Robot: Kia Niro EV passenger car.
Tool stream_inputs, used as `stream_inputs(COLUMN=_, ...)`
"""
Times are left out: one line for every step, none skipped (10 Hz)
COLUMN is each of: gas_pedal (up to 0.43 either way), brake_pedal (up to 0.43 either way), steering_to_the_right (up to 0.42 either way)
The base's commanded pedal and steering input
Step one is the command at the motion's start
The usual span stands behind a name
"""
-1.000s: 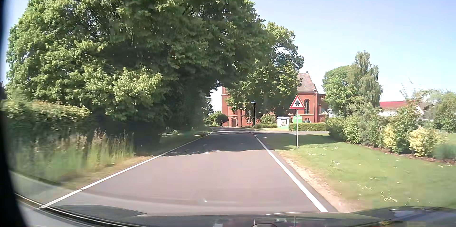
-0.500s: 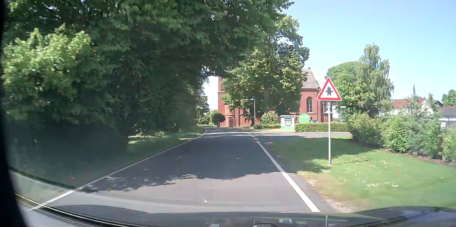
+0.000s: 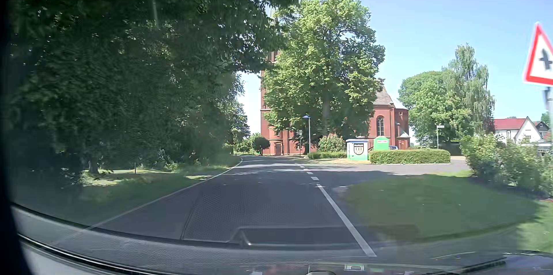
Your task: Follow the waypoints while adhering to traffic rules and regulations
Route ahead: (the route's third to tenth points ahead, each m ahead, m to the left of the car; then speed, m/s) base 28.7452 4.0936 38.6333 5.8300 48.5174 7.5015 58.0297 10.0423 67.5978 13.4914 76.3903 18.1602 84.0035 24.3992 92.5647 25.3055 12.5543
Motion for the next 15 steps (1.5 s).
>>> stream_inputs(gas_pedal=0.157, brake_pedal=0.0, steering_to_the_right=-0.009)
stream_inputs(gas_pedal=0.157, brake_pedal=0.0, steering_to_the_right=-0.009)
stream_inputs(gas_pedal=0.138, brake_pedal=0.0, steering_to_the_right=-0.01)
stream_inputs(gas_pedal=0.13, brake_pedal=0.0, steering_to_the_right=-0.012)
stream_inputs(gas_pedal=0.13, brake_pedal=0.0, steering_to_the_right=-0.014)
stream_inputs(gas_pedal=0.13, brake_pedal=0.0, steering_to_the_right=-0.015)
stream_inputs(gas_pedal=0.13, brake_pedal=0.0, steering_to_the_right=-0.015)
stream_inputs(gas_pedal=0.13, brake_pedal=0.0, steering_to_the_right=-0.015)
stream_inputs(gas_pedal=0.13, brake_pedal=0.0, steering_to_the_right=-0.015)
stream_inputs(gas_pedal=0.13, brake_pedal=0.0, steering_to_the_right=-0.015)
stream_inputs(gas_pedal=0.13, brake_pedal=0.0, steering_to_the_right=-0.015)
stream_inputs(gas_pedal=0.13, brake_pedal=0.0, steering_to_the_right=-0.015)
stream_inputs(gas_pedal=0.13, brake_pedal=0.0, steering_to_the_right=-0.015)
stream_inputs(gas_pedal=0.13, brake_pedal=0.0, steering_to_the_right=-0.015)
stream_inputs(gas_pedal=0.13, brake_pedal=0.0, steering_to_the_right=-0.015)
